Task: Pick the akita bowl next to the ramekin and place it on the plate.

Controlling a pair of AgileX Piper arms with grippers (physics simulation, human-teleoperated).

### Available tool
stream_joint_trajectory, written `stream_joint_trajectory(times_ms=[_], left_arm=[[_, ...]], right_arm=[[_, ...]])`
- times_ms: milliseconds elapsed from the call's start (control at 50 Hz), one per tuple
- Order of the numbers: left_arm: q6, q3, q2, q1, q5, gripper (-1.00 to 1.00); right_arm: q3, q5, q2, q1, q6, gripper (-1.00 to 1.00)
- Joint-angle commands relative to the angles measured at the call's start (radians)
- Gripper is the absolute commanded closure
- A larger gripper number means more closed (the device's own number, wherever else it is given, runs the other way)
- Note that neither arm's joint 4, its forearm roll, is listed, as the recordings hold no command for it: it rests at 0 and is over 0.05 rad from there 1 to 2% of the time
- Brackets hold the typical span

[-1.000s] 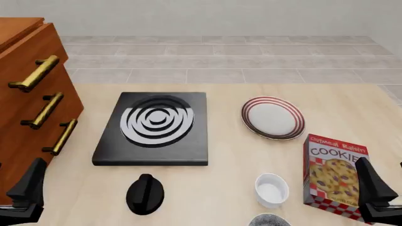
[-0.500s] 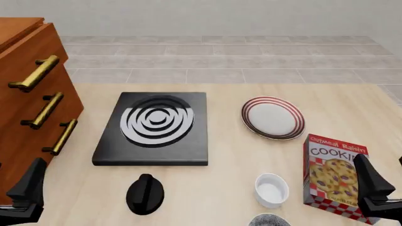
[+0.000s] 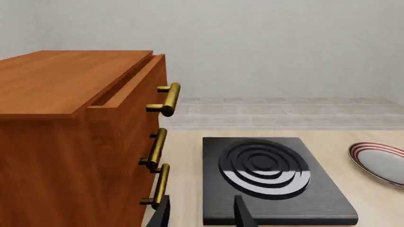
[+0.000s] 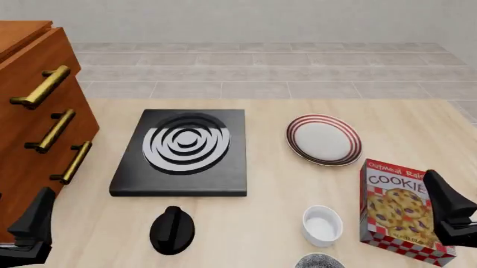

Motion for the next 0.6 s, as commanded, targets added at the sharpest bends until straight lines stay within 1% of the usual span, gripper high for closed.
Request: stream_joint_trajectory(times_ms=[20, 100, 160, 180, 240, 300, 420, 440, 460, 500, 520, 600], left_arm=[[0.000, 0.000, 0.000, 0.000, 0.000, -1.00], [0.000, 0.000, 0.000, 0.000, 0.000, -1.00], [0.000, 0.000, 0.000, 0.000, 0.000, -1.00], [0.000, 0.000, 0.000, 0.000, 0.000, -1.00], [0.000, 0.000, 0.000, 0.000, 0.000, -1.00], [0.000, 0.000, 0.000, 0.000, 0.000, -1.00], [0.000, 0.000, 0.000, 0.000, 0.000, -1.00], [0.000, 0.000, 0.000, 0.000, 0.000, -1.00], [0.000, 0.000, 0.000, 0.000, 0.000, -1.00], [0.000, 0.000, 0.000, 0.000, 0.000, -1.00], [0.000, 0.000, 0.000, 0.000, 0.000, -1.00], [0.000, 0.000, 0.000, 0.000, 0.000, -1.00]], right_arm=[[-0.107, 0.113, 0.048, 0.011, -0.014, -1.00], [-0.155, 0.171, 0.050, 0.032, 0.007, -1.00], [-0.157, 0.200, 0.054, 0.048, 0.033, -1.00], [-0.158, 0.207, 0.052, 0.050, 0.031, -1.00], [-0.159, 0.229, 0.067, 0.059, 0.049, -1.00], [-0.168, 0.260, 0.049, 0.074, 0.012, -1.00], [-0.162, 0.305, 0.062, 0.086, -0.011, -1.00], [-0.162, 0.305, 0.062, 0.086, -0.011, -1.00], [-0.150, 0.327, 0.067, 0.118, 0.024, -1.00], [-0.146, 0.330, 0.073, 0.115, 0.020, -1.00], [-0.147, 0.351, 0.059, 0.130, 0.014, -1.00], [-0.168, 0.378, 0.053, 0.135, 0.001, -1.00]])
